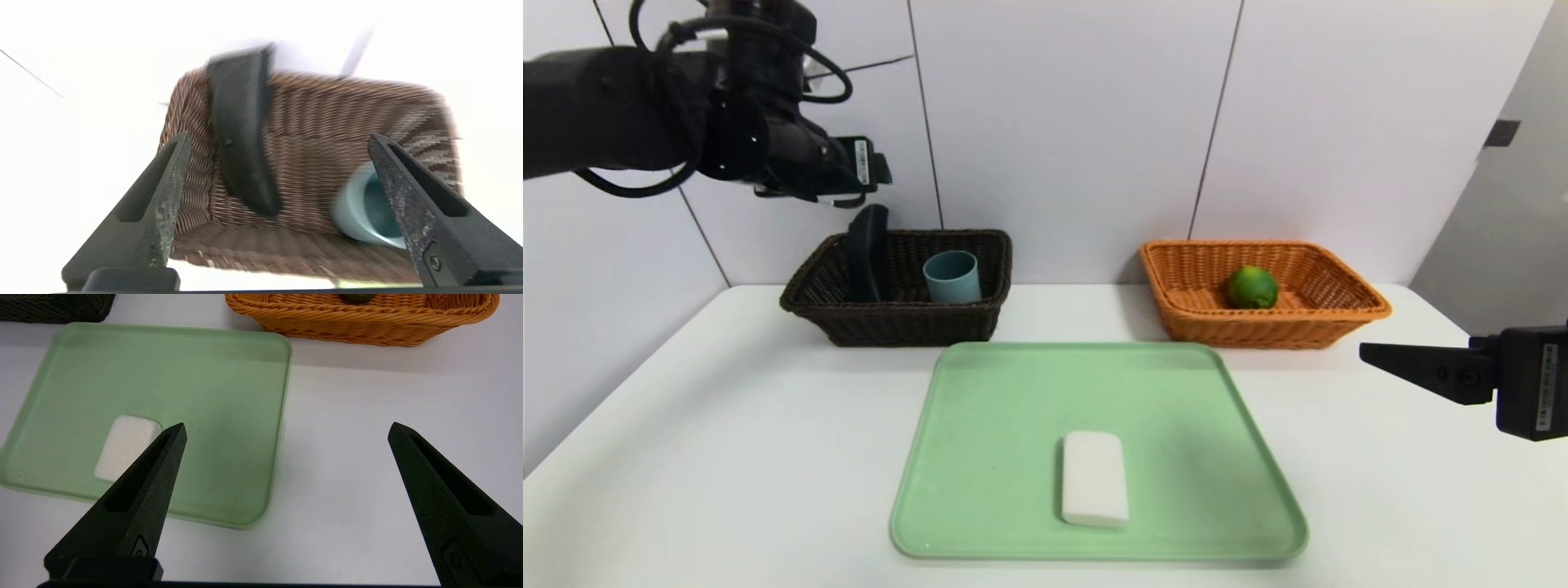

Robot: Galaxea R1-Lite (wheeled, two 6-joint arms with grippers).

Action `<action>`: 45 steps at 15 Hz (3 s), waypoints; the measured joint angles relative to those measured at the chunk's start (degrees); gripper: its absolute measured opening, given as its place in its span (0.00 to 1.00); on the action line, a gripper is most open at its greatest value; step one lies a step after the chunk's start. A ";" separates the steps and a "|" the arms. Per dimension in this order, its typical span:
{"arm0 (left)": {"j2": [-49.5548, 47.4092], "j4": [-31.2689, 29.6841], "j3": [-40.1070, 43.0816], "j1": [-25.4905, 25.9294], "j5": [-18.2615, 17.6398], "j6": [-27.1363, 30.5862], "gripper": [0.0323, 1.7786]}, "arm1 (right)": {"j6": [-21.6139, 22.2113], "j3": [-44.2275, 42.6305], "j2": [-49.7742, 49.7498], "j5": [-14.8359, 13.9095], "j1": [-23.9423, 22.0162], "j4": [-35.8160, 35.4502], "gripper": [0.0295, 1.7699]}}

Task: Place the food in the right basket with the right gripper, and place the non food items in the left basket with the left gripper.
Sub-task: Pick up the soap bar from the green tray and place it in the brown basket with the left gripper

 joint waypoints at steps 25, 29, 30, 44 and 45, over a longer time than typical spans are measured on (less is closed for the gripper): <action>9.81 36.63 -8.33 -38.67 -0.06 -30.66 0.95 | 0.17 3.95 -1.99 0.00 -0.06 -0.09 0.96; 12.73 36.69 -8.30 -38.84 -2.93 -30.62 0.95 | 0.41 4.44 -2.29 0.11 -0.12 -0.11 0.96; 13.20 36.69 -8.33 -38.94 -3.04 -30.49 0.95 | 0.44 4.78 -2.46 0.09 -0.15 -0.22 0.96; 18.68 35.58 -8.58 -40.11 -6.31 -30.05 0.95 | 0.30 7.17 -5.85 0.11 -0.26 0.33 0.96; 19.13 35.43 -8.58 -40.05 -6.31 -30.03 0.95 | 0.30 7.39 -6.01 0.11 -0.26 0.26 0.96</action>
